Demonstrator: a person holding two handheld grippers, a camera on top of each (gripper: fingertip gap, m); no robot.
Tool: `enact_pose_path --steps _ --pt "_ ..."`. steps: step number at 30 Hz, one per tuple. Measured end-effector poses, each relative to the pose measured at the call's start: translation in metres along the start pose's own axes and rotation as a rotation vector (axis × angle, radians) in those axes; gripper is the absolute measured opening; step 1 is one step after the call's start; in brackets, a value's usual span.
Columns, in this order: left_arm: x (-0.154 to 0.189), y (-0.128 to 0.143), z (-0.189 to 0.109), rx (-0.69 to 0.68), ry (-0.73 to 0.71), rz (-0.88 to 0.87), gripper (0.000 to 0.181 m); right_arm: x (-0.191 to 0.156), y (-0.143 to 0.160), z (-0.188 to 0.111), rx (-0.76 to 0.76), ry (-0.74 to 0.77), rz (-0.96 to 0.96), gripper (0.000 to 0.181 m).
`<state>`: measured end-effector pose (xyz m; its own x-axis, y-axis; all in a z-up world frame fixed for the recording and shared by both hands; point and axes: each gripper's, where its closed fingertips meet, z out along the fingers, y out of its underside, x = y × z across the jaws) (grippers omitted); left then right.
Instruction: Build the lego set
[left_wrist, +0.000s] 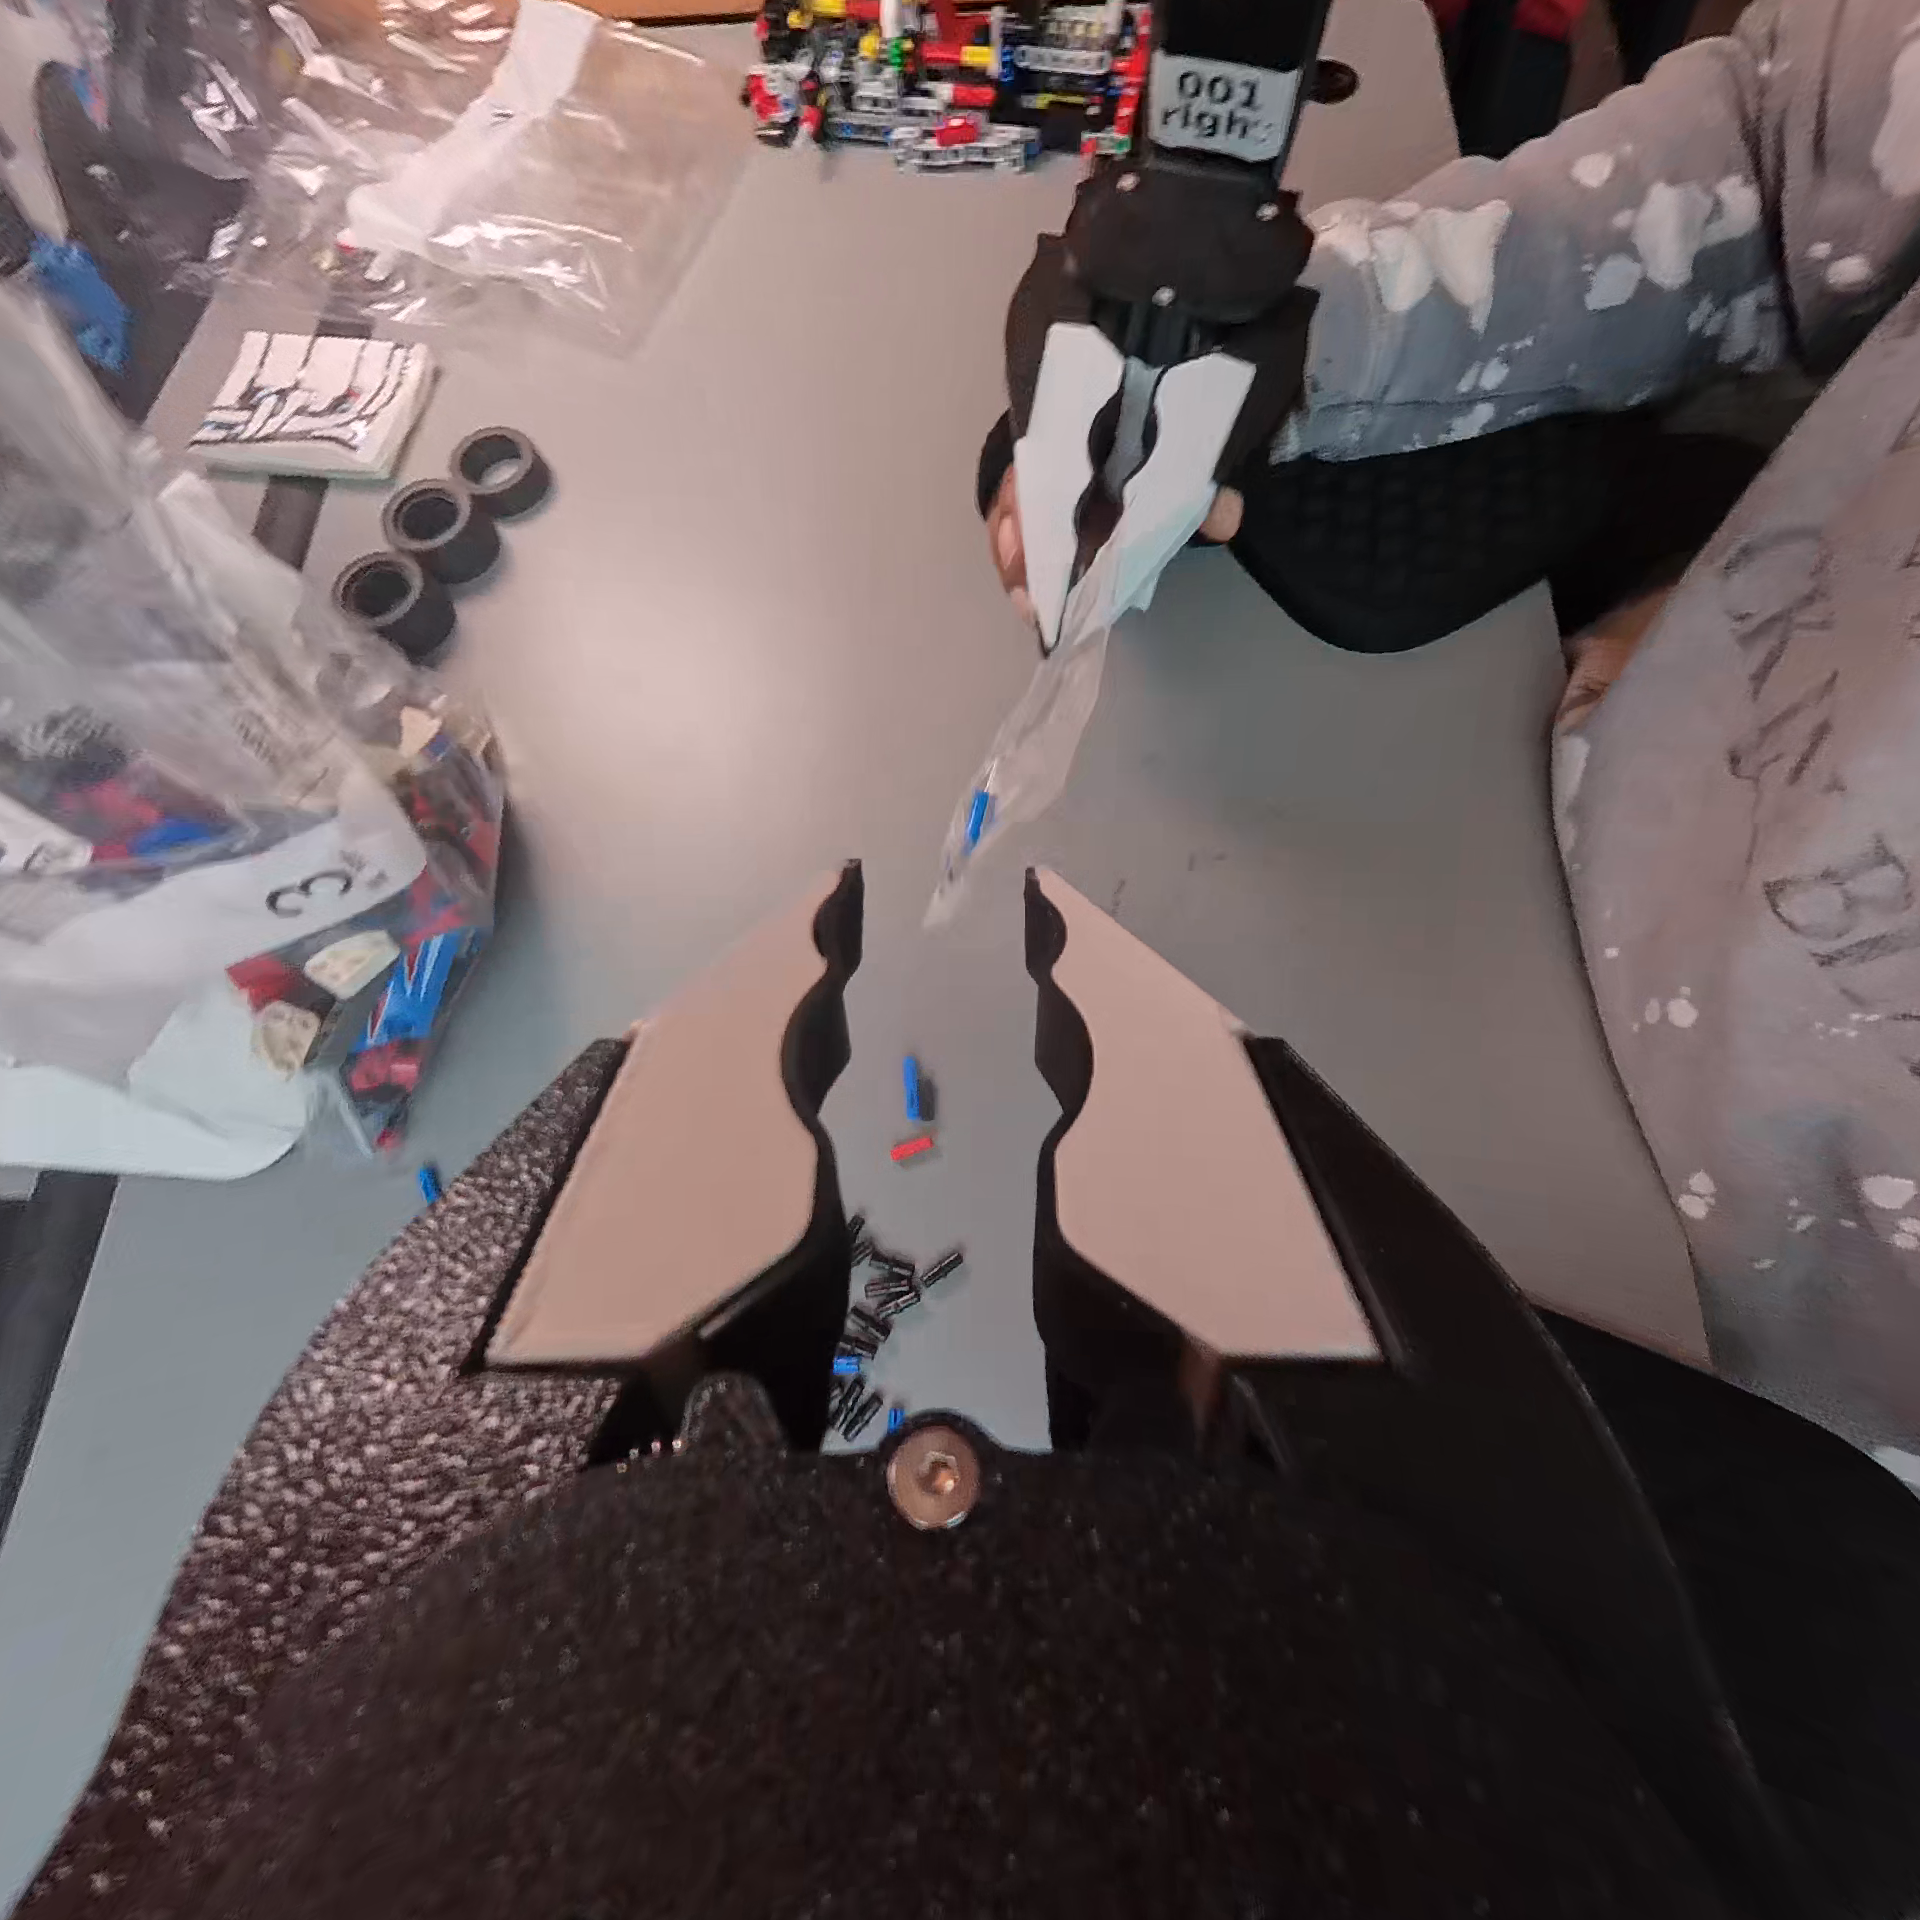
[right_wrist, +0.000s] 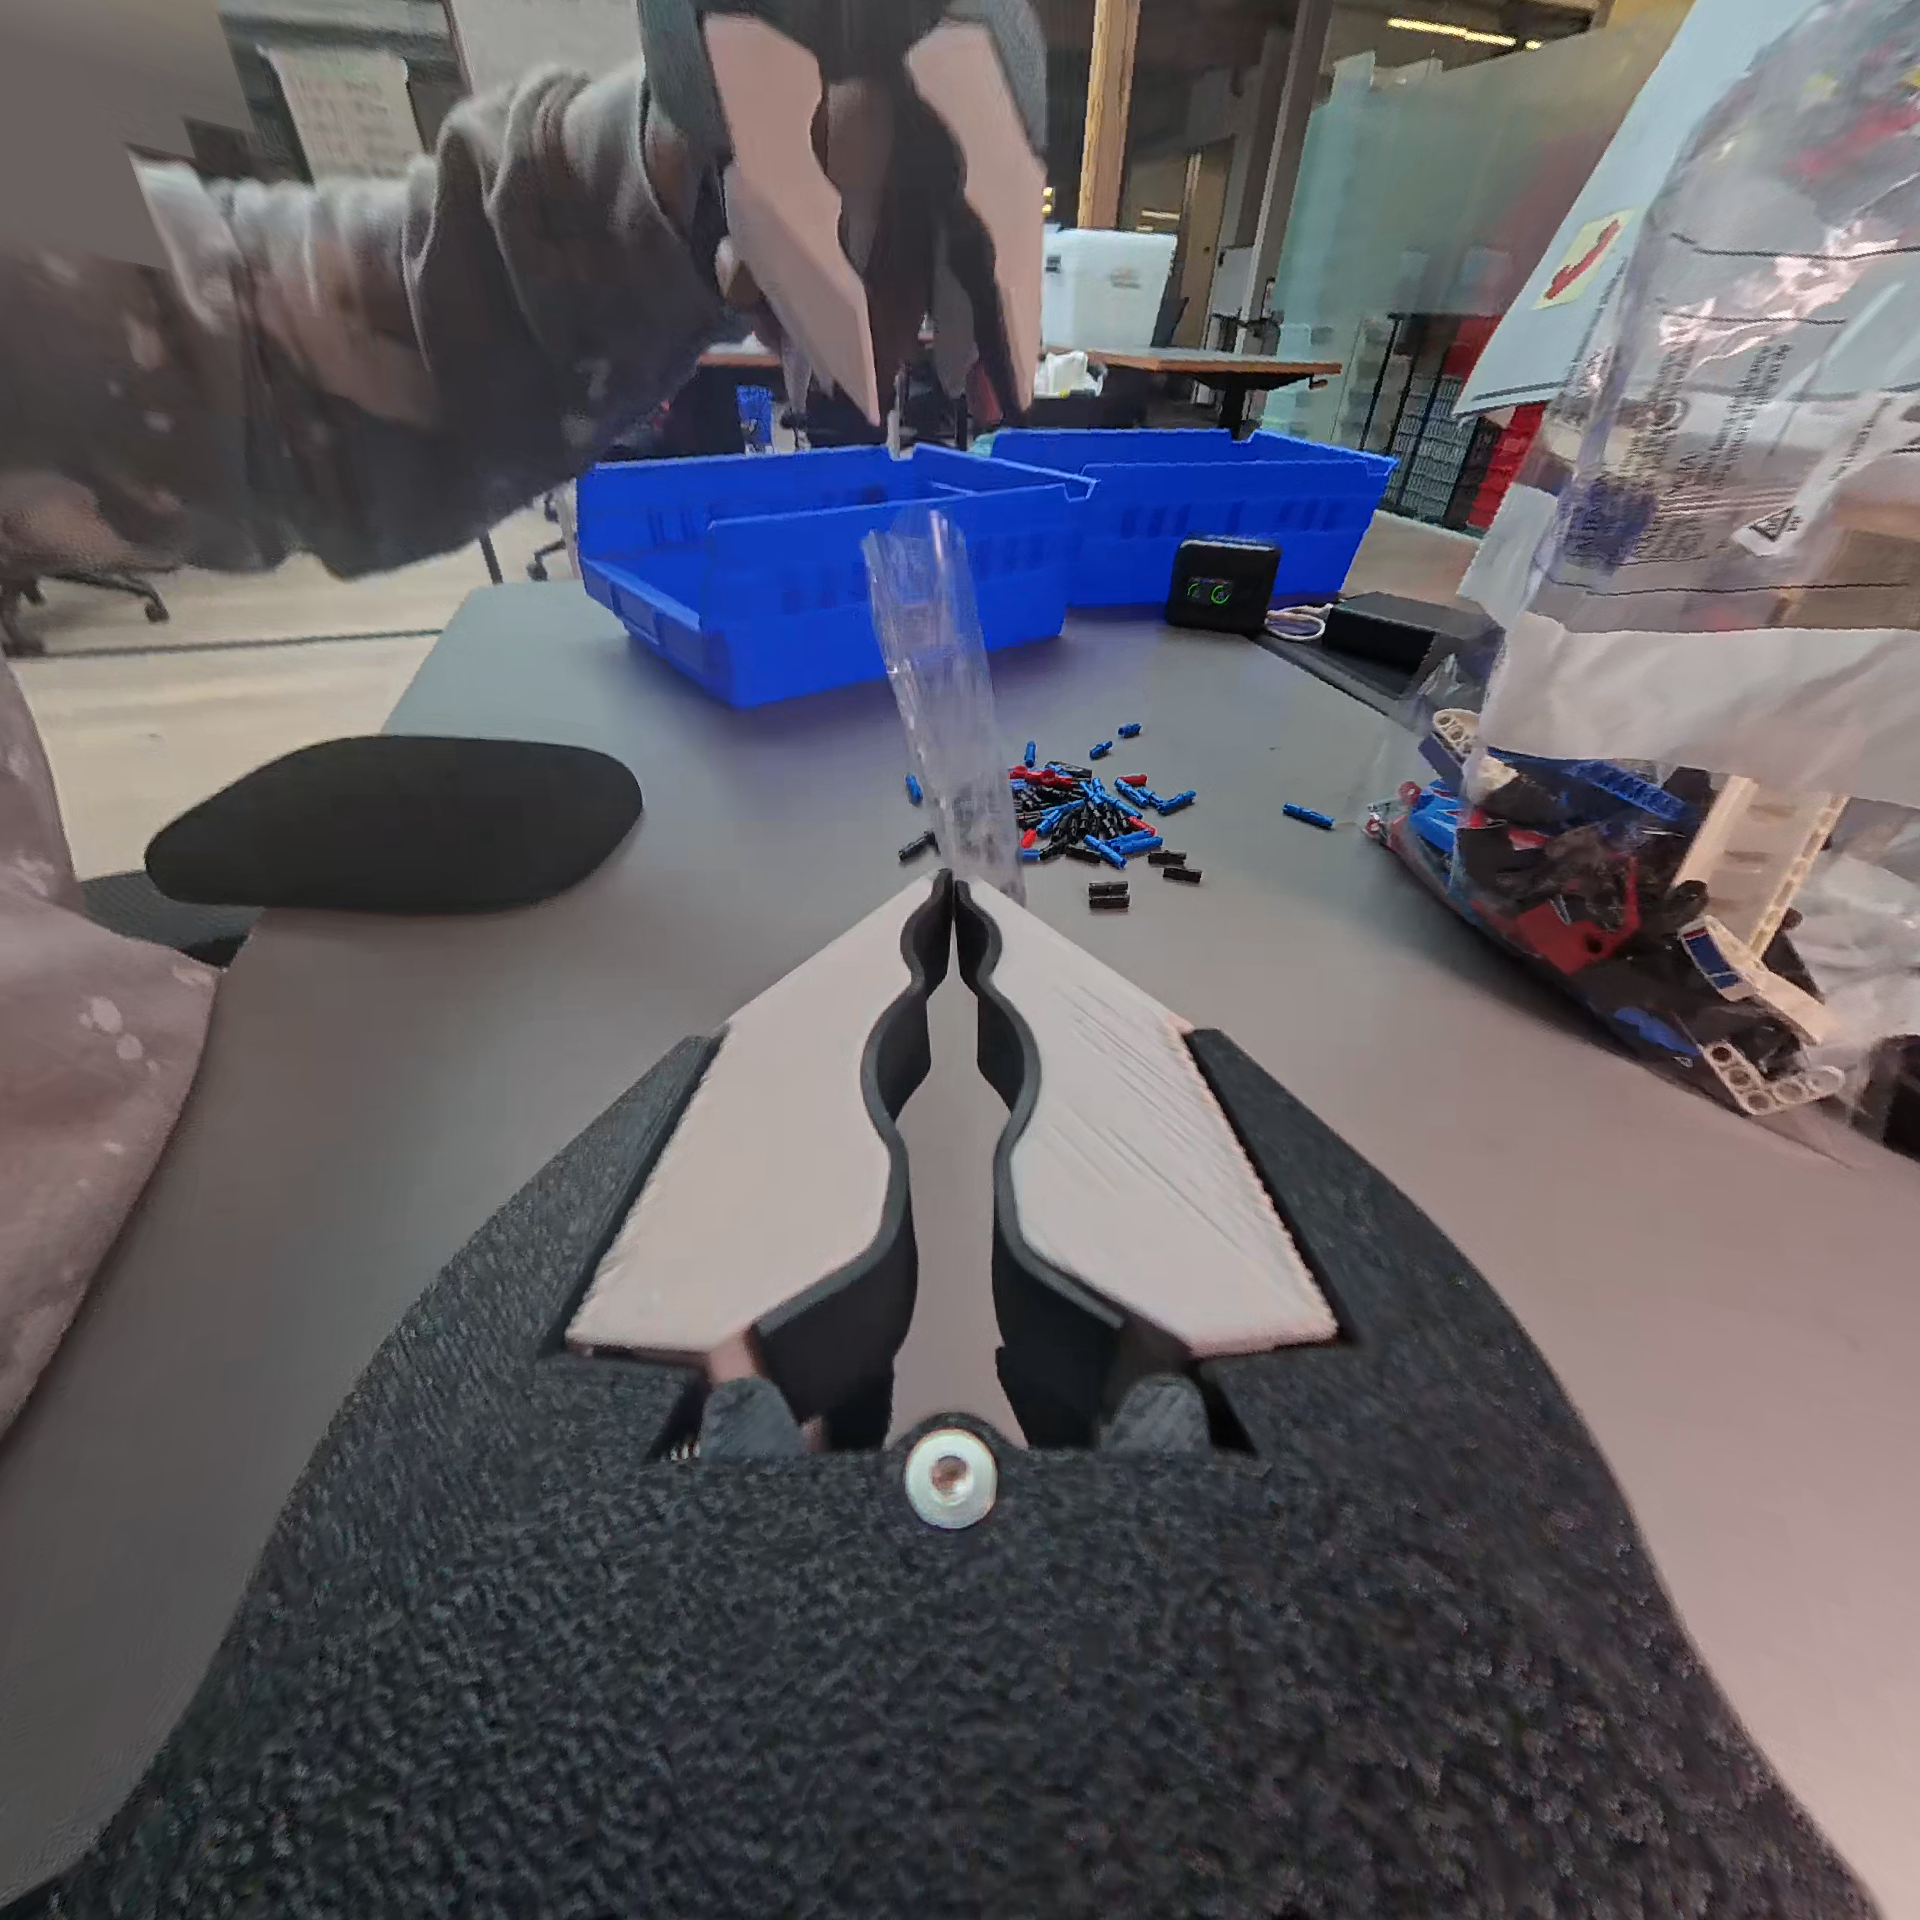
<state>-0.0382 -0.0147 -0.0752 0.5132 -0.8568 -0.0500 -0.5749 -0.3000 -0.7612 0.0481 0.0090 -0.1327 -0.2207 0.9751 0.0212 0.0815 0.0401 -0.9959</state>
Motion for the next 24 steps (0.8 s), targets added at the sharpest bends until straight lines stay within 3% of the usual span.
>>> enact_pose_path --steps 3,8,13,24 --pt "-0.014 0.05 0.009 -0.069 -0.089 -0.099 0.03 0.011 -0.008 -0.006 0.05 0.025 0.063 0.0" --pt "-0.009 0.132 0.061 -0.234 -0.133 -0.2 0.027 0.025 -0.007 -0.01 0.058 0.08 0.09 0.0" --pt "-0.01 0.139 0.083 -0.232 -0.126 -0.2 0.021 0.024 -0.002 -0.007 0.041 0.079 0.097 0.0" --pt "-0.012 0.142 0.089 -0.288 -0.078 -0.214 0.011 0.022 -0.001 -0.006 0.028 0.077 0.095 0.0"
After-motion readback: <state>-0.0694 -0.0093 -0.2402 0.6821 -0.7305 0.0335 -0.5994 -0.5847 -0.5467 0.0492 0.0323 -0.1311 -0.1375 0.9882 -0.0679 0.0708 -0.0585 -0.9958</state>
